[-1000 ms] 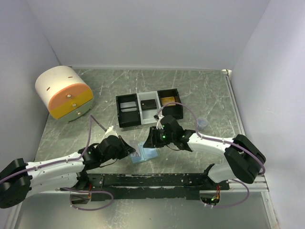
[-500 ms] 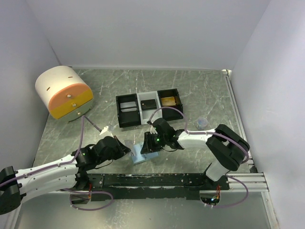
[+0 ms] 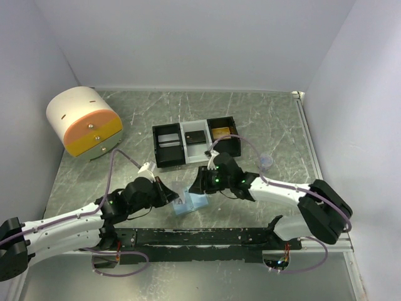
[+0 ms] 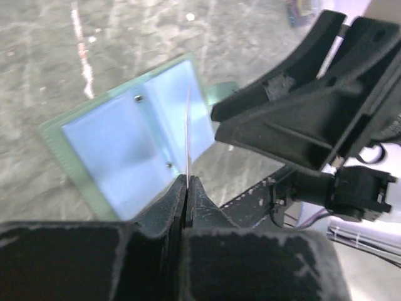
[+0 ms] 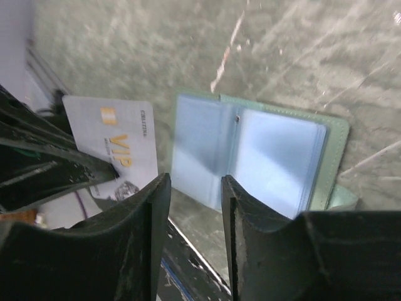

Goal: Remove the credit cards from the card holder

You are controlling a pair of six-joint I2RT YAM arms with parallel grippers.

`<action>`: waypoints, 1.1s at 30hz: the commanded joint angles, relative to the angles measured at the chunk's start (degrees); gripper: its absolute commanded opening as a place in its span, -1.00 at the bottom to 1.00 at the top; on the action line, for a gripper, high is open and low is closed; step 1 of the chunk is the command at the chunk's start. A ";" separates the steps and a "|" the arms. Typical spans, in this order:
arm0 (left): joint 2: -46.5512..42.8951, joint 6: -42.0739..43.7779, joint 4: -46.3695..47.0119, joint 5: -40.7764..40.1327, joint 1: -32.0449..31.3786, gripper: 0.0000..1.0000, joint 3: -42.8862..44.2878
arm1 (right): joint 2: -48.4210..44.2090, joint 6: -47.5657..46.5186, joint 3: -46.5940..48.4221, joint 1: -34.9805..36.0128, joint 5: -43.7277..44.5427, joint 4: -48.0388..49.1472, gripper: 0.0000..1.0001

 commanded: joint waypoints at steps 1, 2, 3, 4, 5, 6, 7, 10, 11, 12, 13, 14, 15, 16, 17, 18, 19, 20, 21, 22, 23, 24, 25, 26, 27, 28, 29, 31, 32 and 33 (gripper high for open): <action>-1.61 4.23 10.67 5.62 -0.38 -0.86 -0.93 | -5.10 2.62 -5.39 -5.21 -5.14 10.61 -0.21; -2.00 4.50 12.44 6.38 -0.34 -0.86 -1.44 | -5.95 3.57 -6.80 -6.61 -7.61 13.63 -0.19; -2.35 4.74 13.82 7.00 -0.34 -0.86 -1.90 | -6.57 4.47 -8.10 -8.13 -10.03 16.35 -0.17; -2.84 4.71 14.95 7.48 -0.34 -0.86 -2.49 | -7.12 5.20 -9.04 -9.10 -12.06 18.50 -0.15; -3.38 4.66 15.98 7.74 -0.34 -0.87 -2.96 | -7.60 5.79 -9.68 -9.70 -14.02 20.35 -0.12; -3.86 4.47 16.98 8.18 -0.34 -0.86 -3.48 | -8.16 6.11 -10.11 -9.92 -15.69 21.85 -0.07; -4.38 4.47 18.19 8.48 -0.34 -0.86 -3.97 | -8.56 6.50 -10.43 -9.99 -17.01 23.33 -0.04; -5.78 4.34 20.98 9.00 -0.34 -0.86 -5.06 | -10.36 8.31 -12.32 -9.95 -20.10 29.71 0.05; -6.16 4.38 21.50 9.07 -0.34 -0.86 -5.21 | -11.15 9.16 -12.93 -9.98 -20.80 31.29 0.08; -6.38 4.45 21.68 9.15 -0.34 -0.86 -5.19 | -11.81 9.64 -13.33 -9.93 -21.05 32.34 0.11; -6.57 4.63 21.69 9.19 -0.34 -0.86 -5.09 | -12.34 9.86 -13.46 -9.96 -21.29 32.83 0.13; -6.62 4.82 21.72 9.43 -0.34 -0.86 -4.73 | -12.73 10.04 -13.48 -9.99 -21.82 33.28 0.14; -6.60 5.18 21.77 9.69 -0.34 -0.87 -4.45 | -12.91 10.34 -13.48 -9.99 -22.71 34.33 0.14; -6.54 5.40 21.92 9.97 -0.34 -0.87 -4.18 | -12.85 10.82 -13.44 -9.93 -23.88 35.54 0.14; -6.34 5.57 22.21 10.33 -0.34 -0.86 -3.85 | -12.53 11.24 -13.29 -9.91 -24.85 36.55 0.14; -6.24 5.89 22.66 10.78 -0.34 -0.86 -3.63 | -12.07 11.72 -13.04 -9.91 -25.75 37.16 0.13; -6.03 5.99 23.27 11.26 -0.34 -0.87 -3.45 | -11.63 12.08 -12.78 -9.91 -26.66 37.74 0.10; -5.86 6.11 23.95 11.70 -0.34 -0.86 -3.32 | -11.05 12.55 -12.77 -9.91 -27.25 38.70 0.07; -5.77 6.20 24.68 12.04 -0.36 -0.87 -3.23 | -10.55 13.04 -12.78 -9.91 -27.72 39.54 0.05; -5.70 6.17 25.39 12.40 -0.34 -0.86 -3.22 | -10.18 13.43 -12.88 -9.91 -28.21 40.33 0.01; -5.61 6.19 25.98 12.64 -0.34 -0.86 -3.21 | -9.82 13.76 -13.12 -9.91 -28.57 41.33 -0.03; -5.57 6.13 26.57 12.82 -0.35 -0.86 -3.21 | -9.63 14.53 -13.39 -9.88 -28.98 42.44 -0.08; -5.61 6.12 27.04 12.95 -0.34 -0.86 -3.21 | -9.36 15.11 -13.70 -9.90 -29.28 43.67 -0.10; -5.70 6.22 27.41 13.23 -0.34 -0.87 -3.21 | -9.04 15.40 -13.82 -9.88 -29.61 44.40 -0.13; -5.73 6.32 27.83 13.58 -0.34 -0.87 -3.21 | -8.68 15.65 -13.83 -9.88 -30.15 44.93 -0.18; -5.80 6.41 28.35 13.86 -0.34 -0.86 -3.28 | -8.25 15.99 -13.83 -9.86 -30.84 45.80 -0.22; -5.77 6.47 28.55 14.08 -0.34 -0.86 -3.28 | -7.97 16.57 -13.97 -9.90 -31.43 46.88 -0.26; -5.79 6.65 29.55 14.72 -0.35 -0.87 -3.30 | -7.15 17.68 -14.26 -9.89 -32.49 49.29 -0.31; -5.73 6.61 29.86 14.94 -0.34 -0.86 -3.38 | -6.77 17.96 -14.27 -9.90 -32.92 49.95 -0.32; -5.64 6.52 30.23 15.02 -0.34 -0.86 -3.43 | -6.42 18.30 -14.27 -9.91 -33.23 50.64 -0.37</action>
